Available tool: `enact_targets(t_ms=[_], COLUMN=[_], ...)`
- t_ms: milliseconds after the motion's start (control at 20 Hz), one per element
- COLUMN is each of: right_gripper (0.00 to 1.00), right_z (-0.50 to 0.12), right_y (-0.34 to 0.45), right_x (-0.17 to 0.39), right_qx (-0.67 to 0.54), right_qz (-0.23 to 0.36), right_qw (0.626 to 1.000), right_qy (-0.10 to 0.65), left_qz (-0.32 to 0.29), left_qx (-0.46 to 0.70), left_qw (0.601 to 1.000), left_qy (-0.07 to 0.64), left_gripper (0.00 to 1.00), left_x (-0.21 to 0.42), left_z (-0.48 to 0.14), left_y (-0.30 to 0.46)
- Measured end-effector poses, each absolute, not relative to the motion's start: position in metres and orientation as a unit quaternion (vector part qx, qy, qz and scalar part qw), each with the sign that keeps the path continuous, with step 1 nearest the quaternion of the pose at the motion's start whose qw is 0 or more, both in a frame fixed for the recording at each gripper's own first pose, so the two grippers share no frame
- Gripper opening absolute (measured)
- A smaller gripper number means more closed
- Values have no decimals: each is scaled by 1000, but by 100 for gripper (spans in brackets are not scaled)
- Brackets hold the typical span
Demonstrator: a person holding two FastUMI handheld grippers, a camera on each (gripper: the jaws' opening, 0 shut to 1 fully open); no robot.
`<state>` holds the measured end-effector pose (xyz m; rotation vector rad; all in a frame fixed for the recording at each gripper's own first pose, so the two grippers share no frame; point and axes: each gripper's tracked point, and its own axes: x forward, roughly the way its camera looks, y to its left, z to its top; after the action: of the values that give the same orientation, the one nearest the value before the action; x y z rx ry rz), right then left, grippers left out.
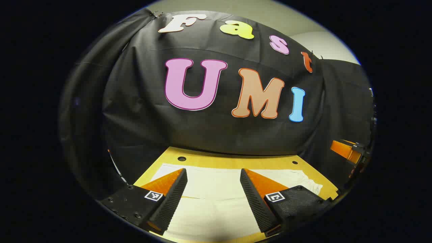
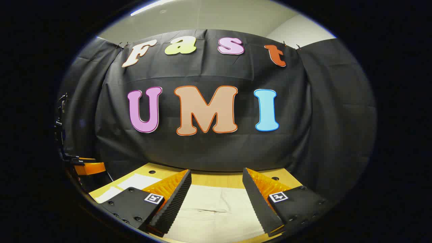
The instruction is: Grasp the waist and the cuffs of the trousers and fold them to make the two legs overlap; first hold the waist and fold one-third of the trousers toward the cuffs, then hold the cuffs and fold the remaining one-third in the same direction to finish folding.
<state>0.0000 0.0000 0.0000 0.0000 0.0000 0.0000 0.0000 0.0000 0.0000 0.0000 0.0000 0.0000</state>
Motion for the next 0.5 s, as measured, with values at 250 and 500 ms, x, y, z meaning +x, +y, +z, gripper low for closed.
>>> enact_targets(t_ms=[250, 500], right_gripper=[98, 98], right_z=[0, -4], right_y=[-8, -14], right_x=[-2, -4], right_qx=[-4, -4], right_qz=[-3, -9], right_qw=[1000, 1000], right_qy=[-1, 3], left_qz=[-1, -8], left_qx=[1, 19], left_qw=[1000, 1000], left_qy=[10, 21], left_gripper=[94, 94], left_x=[-2, -2], left_z=[-8, -15], left_y=[-3, -10])
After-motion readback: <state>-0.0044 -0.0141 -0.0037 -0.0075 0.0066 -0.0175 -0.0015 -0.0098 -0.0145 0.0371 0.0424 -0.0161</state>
